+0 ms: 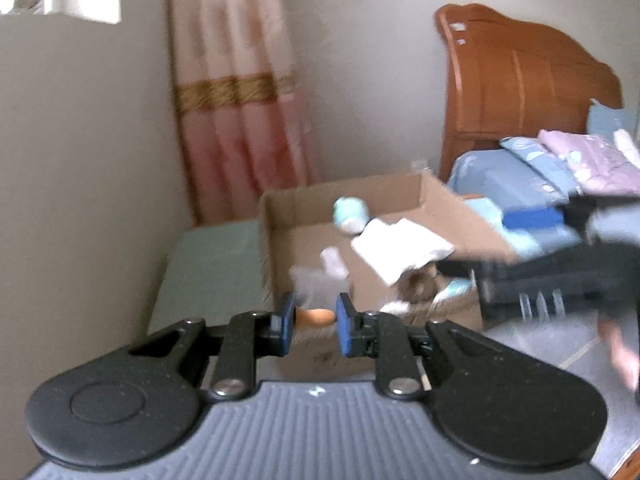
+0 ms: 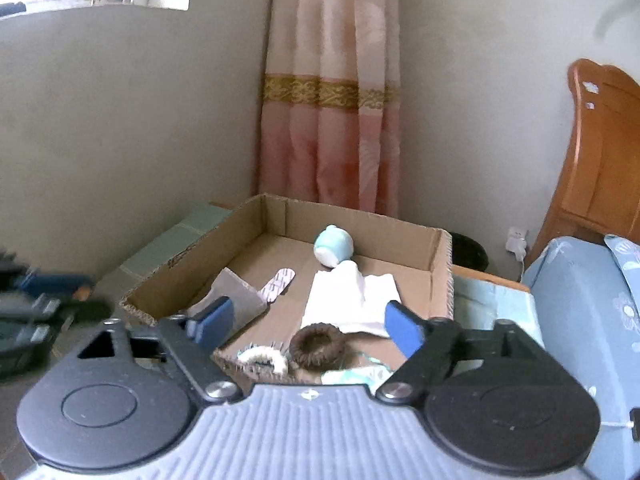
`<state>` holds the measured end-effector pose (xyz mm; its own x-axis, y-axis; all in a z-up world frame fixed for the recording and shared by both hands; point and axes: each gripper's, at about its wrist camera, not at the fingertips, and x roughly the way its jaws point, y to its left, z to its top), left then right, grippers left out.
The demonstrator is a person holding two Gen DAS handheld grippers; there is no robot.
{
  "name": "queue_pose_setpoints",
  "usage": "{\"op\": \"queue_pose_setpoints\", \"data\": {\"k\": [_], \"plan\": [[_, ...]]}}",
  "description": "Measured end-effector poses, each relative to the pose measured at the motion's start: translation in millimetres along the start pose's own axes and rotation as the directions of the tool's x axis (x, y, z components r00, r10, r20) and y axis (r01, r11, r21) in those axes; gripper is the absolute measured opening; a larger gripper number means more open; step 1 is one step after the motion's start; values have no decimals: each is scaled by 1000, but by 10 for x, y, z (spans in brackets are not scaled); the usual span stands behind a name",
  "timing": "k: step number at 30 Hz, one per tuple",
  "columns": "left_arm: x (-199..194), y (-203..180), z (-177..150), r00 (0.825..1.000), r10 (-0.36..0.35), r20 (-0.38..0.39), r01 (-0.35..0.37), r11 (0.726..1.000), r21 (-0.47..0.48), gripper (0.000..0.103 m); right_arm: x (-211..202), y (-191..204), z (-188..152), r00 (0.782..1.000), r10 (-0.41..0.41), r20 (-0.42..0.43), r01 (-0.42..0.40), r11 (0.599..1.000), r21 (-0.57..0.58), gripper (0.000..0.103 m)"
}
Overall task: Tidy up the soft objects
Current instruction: 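Carry the orange piece and brown hair tie over the box and open both tools inside, then withdraw both tools and move the left tool to the yellow cloth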
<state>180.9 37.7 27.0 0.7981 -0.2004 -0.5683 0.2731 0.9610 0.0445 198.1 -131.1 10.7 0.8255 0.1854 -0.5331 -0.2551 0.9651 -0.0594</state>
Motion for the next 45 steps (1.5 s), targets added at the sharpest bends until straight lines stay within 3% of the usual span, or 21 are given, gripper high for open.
{"op": "queue_pose_setpoints", "data": {"k": [7, 9, 11, 12, 13, 23, 28, 36, 39, 42, 45], "plan": [[470, -84, 470, 999, -50, 13, 49, 998, 40, 21, -277, -105, -181, 1000, 13, -9, -13, 997, 82, 91], [686, -55, 612, 999, -44, 4, 44, 999, 18, 26, -320, -127, -188, 1000, 9, -17, -7, 995, 104, 91], [822, -34, 695, 1000, -26, 4, 26, 1000, 0, 61, -331, -158, -192, 1000, 15, -18, -13, 992, 123, 91], [877, -21, 724, 1000, -10, 3, 10, 1000, -5, 90, -343, -161, -201, 1000, 20, -20, -18, 992, 126, 93], [899, -11, 735, 1000, 16, 8, -16, 1000, -11, 98, -357, -158, -212, 999, 24, -23, -21, 992, 126, 95], [478, 43, 743, 997, 60, -39, -59, 998, 38, 99, -477, -175, -305, 997, 44, -55, -36, 990, 139, 103], [140, -11, 628, 998, 53, -24, -51, 996, 76, 101, -561, -191, -400, 996, 5, -85, 9, 987, 163, 103], [-208, -168, 82, 999, -35, -34, 37, 998, 57, 102, -687, -219, -686, 989, -46, -139, 76, 973, 218, 103], [-213, -230, -144, 995, -82, -57, 84, 996, 27, 102, -688, -222, -836, 984, -29, -174, 71, 968, 241, 103], [-173, -303, -348, 995, -76, -65, 77, 997, 23, 102, -669, -199, -975, 977, -28, -211, 81, 966, 246, 103], [-88, -306, -497, 986, -133, -101, 130, 991, -35, 102, -653, -182, -1084, 970, -19, -241, 82, 964, 253, 103]]}}
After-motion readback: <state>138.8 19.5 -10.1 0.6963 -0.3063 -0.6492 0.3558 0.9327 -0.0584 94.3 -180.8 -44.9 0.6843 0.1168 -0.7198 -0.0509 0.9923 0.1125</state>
